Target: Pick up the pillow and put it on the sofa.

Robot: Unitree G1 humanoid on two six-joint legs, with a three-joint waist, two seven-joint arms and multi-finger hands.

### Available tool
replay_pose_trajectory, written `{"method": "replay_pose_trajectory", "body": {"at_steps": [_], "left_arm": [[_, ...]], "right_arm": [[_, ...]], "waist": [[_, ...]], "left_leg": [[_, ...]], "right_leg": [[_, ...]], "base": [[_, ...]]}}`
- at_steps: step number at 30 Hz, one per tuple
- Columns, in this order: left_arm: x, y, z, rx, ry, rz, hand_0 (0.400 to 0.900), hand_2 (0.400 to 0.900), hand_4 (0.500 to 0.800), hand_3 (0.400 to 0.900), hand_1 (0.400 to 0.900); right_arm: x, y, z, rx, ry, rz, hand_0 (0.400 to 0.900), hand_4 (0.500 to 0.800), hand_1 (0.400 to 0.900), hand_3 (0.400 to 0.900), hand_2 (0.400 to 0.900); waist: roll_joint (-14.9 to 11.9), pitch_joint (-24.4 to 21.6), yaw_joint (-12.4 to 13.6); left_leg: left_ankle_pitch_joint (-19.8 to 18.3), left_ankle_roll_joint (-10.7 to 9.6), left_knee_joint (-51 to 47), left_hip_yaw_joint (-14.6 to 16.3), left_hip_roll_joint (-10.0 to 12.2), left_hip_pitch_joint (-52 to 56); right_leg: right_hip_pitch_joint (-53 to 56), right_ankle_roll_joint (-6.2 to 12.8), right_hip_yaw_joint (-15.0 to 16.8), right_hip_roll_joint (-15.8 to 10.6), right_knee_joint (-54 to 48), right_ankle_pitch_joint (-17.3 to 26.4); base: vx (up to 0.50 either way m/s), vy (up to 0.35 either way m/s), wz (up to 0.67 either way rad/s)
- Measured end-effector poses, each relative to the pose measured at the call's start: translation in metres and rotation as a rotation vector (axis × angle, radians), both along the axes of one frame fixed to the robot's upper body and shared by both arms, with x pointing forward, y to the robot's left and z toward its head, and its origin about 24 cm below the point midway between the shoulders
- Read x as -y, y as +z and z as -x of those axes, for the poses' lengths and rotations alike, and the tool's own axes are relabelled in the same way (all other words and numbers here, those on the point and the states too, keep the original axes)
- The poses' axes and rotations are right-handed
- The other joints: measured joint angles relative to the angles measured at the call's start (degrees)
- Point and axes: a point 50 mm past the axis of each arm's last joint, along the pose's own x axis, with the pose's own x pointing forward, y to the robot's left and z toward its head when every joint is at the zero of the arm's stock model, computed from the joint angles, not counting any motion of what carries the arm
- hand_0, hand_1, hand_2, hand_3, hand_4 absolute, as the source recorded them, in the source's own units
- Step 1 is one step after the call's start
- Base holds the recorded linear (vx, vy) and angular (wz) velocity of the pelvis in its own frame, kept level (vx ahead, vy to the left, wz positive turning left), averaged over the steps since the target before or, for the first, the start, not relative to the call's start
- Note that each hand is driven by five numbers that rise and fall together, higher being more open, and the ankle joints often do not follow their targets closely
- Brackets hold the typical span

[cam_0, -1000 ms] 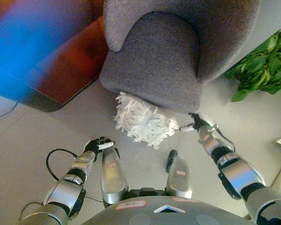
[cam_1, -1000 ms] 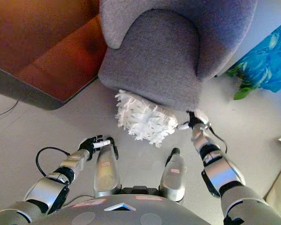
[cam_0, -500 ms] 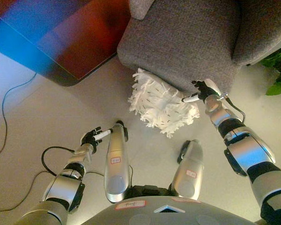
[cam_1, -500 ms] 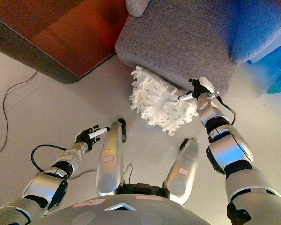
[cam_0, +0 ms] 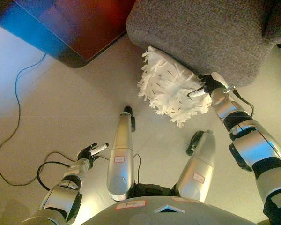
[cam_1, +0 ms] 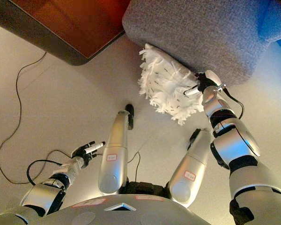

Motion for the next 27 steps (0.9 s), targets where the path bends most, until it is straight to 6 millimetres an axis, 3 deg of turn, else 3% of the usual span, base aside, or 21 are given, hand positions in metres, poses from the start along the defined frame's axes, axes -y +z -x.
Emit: {"method": "replay_pose_trajectory", "body": {"at_steps": [8,9,10,15,19,27], "left_arm": [[0.003,0.008,-0.016,0.086,0.007,0.028,0.900,0.900,0.800,0.900,0.900],[0.003,0.007,-0.015,0.083,0.008,0.035,0.900,0.900,0.800,0.900,0.900],[0.003,0.004,-0.008,0.067,0.015,0.042,0.900,0.900,0.800,0.900,0.900],[0.005,0.006,-0.013,0.097,0.025,0.070,0.900,0.900,0.800,0.900,0.900],[0.006,0.006,-0.012,0.098,0.016,0.085,0.900,0.900,0.800,0.900,0.900],[0.008,0.005,-0.012,0.124,0.033,0.125,0.900,0.900,0.800,0.900,0.900]], "right_arm": [[0.012,0.030,-0.011,0.061,-0.004,0.054,0.900,0.800,0.900,0.900,0.900],[0.014,0.033,-0.011,0.065,-0.007,0.063,0.900,0.800,0.900,0.900,0.900],[0.012,0.036,-0.013,0.073,-0.001,0.070,0.900,0.800,0.900,0.900,0.900],[0.025,0.066,-0.019,0.152,-0.037,0.129,0.900,0.800,0.900,0.900,0.900],[0.022,0.091,-0.028,0.216,-0.051,0.169,0.900,0.800,0.900,0.900,0.900],[0.013,0.115,-0.036,0.214,-0.037,0.211,0.900,0.800,0.900,0.900,0.900]], "waist": [[0.8,1.5,-0.4],[1.2,1.7,-0.4],[1.8,1.9,0.0],[3.1,3.5,0.7],[3.4,4.1,1.2],[4.0,4.4,1.6]], "left_leg": [[0.1,-0.1,1.0,0.3,-1.2,-4.2],[-1.0,1.4,5.6,-0.4,-1.8,-4.6],[-3.3,-1.3,9.2,-1.4,-1.7,-4.1],[-3.5,-0.4,12.1,-1.5,-2.7,-9.0],[-3.5,-0.4,12.6,-2.0,-2.7,-12.0],[-3.5,-0.4,13.3,-3.0,-2.6,-14.7]], "right_leg": [[-4.5,0.12,1.7,-0.2,1.3,-0.2],[-5.0,0.16,2.0,-0.5,2.1,-0.2],[-5.7,0.24,2.1,-0.2,3.5,-0.2],[-10.8,-0.04,4.6,-0.1,6.8,-0.1],[-14.7,0.01,4.7,-0.1,9.1,-0.1],[-18.7,-0.58,5.0,0.1,12.2,-0.7]], "base": [[-0.04,0.022,0.03],[-0.06,0.021,0.04],[-0.07,0.015,0.04],[-0.07,0.010,0.02],[-0.04,0.014,-0.02],[-0.01,0.009,0.02]]}}
